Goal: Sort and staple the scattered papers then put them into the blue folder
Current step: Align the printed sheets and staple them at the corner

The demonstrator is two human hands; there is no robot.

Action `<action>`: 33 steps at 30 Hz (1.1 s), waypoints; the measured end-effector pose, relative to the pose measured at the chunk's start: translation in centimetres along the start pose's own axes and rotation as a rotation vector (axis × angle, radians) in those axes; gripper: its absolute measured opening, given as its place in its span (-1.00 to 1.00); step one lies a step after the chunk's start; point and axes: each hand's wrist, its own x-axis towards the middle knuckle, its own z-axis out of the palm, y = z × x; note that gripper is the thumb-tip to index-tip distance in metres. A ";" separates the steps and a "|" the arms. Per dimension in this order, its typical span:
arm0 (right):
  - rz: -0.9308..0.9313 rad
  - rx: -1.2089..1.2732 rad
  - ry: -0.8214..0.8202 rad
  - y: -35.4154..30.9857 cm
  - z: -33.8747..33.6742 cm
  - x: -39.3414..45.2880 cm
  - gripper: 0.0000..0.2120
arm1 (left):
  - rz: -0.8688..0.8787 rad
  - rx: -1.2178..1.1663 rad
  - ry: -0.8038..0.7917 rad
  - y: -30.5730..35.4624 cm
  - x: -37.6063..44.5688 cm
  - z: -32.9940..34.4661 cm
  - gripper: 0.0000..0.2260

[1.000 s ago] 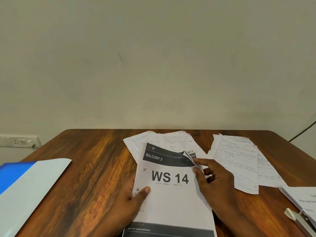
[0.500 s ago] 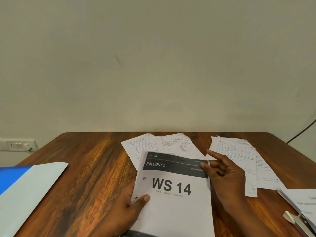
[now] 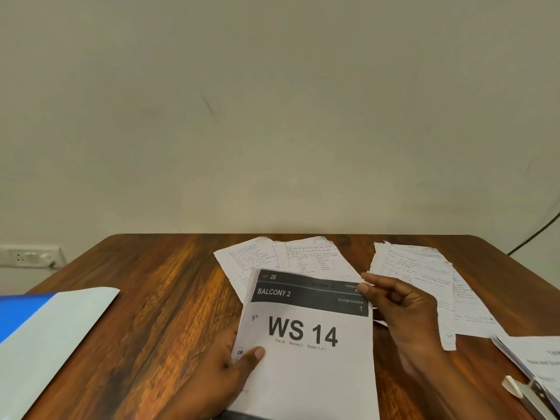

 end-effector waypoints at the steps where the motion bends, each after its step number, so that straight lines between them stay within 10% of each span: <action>1: 0.028 0.001 -0.024 -0.2 -0.2 0.1 -0.78 | -0.001 0.007 0.001 0.0 0.0 0.0 -0.74; 33: 0.218 -0.005 -0.110 0.5 -2.2 1.2 -0.83 | -0.042 -0.032 -0.040 -1.1 0.9 -0.4 -0.75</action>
